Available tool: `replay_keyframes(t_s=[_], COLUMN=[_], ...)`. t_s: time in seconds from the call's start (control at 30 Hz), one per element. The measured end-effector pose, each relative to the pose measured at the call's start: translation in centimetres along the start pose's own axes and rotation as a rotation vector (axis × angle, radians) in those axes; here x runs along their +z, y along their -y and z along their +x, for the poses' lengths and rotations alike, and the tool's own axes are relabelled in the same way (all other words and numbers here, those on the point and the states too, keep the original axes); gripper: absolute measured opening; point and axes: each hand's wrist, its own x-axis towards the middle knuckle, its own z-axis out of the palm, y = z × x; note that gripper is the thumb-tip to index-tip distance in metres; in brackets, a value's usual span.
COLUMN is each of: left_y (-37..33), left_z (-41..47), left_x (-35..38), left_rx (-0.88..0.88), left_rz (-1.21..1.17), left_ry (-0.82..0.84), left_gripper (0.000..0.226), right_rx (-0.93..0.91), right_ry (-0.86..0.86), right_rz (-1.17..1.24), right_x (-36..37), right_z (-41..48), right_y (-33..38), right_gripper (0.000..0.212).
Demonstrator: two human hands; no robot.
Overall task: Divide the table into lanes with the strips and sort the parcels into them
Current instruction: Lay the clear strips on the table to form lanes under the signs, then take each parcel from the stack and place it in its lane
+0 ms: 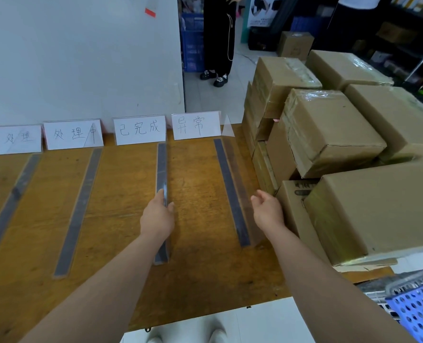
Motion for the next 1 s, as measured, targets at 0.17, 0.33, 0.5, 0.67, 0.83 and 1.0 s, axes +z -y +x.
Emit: replay_keyframes(t_s=[0.17,0.33,0.5,0.67,0.83,1.0], left_y=[-0.4,-1.0,-2.9,-6.1,-10.5,-15.3], left_z=[0.1,-0.1,-0.7,-2.1,-4.9,-8.9], left_x=[-0.4,-1.6,-3.6,-6.2,-8.1,-7.9], left_rx=[0.005,0.033,0.149,0.318,0.530,0.754], left_rz=[-0.004,-0.003,0.000,0.014,0.036,0.050], left_ry=[-0.028,-0.077,-0.115,-0.088,-0.024,0.047], left_gripper=[0.058,0.058,0.053,0.049,0.046,0.043], right_rx=[-0.087,-0.198,-0.339,-0.457,-0.513,-0.527], right_ry=[0.014,0.007,-0.021,-0.072,-0.197,-0.393], right_rz=[-0.067,-0.182,-0.305,-0.331,-0.293,-0.284], right_x=[-0.5,-1.2,-1.7,-3.0,-7.7,-14.8], right_z=[-0.6,-1.5,-3.0,-6.2,-11.5,-15.4], right_y=[0.5,1.6,3.5,6.5,9.2,8.8], right_gripper=[0.050,0.053,0.052,0.051,0.049,0.044])
